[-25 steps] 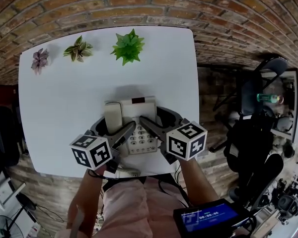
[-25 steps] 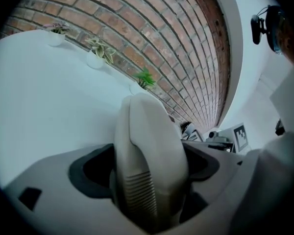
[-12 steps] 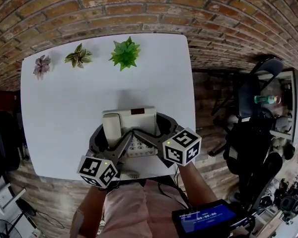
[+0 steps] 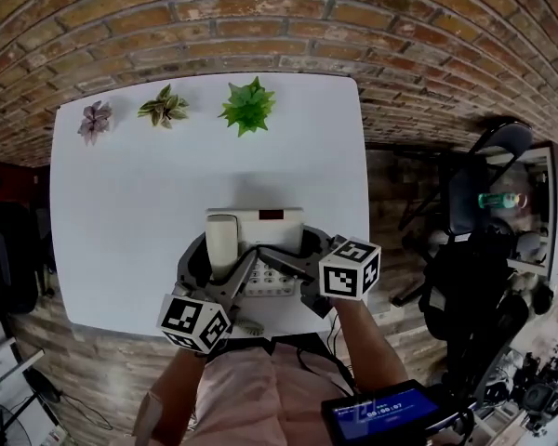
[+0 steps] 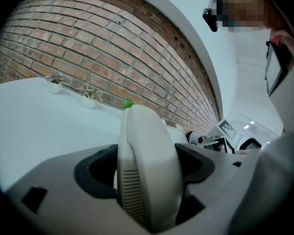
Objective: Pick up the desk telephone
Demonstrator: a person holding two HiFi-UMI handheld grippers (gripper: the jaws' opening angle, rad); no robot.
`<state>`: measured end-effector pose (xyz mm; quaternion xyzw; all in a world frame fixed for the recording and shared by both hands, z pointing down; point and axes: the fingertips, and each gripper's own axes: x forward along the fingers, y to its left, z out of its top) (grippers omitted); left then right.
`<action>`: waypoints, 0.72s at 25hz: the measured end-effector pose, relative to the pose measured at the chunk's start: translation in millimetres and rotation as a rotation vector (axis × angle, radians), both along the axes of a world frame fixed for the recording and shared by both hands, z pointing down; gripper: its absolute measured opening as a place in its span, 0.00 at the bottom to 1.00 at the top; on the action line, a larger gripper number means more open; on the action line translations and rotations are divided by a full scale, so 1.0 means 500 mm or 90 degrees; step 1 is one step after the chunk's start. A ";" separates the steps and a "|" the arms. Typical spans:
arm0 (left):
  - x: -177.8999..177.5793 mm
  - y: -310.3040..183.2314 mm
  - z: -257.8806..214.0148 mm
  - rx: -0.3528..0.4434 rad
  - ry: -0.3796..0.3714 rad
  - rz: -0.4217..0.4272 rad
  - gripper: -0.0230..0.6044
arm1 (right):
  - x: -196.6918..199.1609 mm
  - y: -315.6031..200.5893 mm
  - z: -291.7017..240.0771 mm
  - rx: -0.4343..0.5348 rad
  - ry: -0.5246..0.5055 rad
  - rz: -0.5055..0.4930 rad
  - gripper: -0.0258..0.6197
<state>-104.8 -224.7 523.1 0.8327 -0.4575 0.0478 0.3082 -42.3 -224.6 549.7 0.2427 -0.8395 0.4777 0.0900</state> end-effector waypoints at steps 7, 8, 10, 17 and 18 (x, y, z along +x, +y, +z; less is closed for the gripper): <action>0.007 0.025 0.002 -0.029 0.060 0.117 0.79 | 0.002 0.004 -0.009 0.043 -0.032 -0.007 0.48; -0.001 0.030 0.004 -0.044 0.080 0.126 0.80 | 0.001 0.004 -0.011 0.046 -0.037 -0.007 0.47; -0.014 0.040 0.013 -0.073 0.114 0.153 0.81 | 0.000 0.003 -0.013 0.053 -0.045 -0.014 0.46; 0.002 0.027 0.014 -0.127 0.267 0.189 0.81 | -0.011 0.021 -0.027 0.085 -0.070 -0.067 0.46; 0.006 0.026 0.012 -0.129 0.279 0.191 0.80 | -0.009 0.027 -0.029 0.089 -0.072 -0.072 0.46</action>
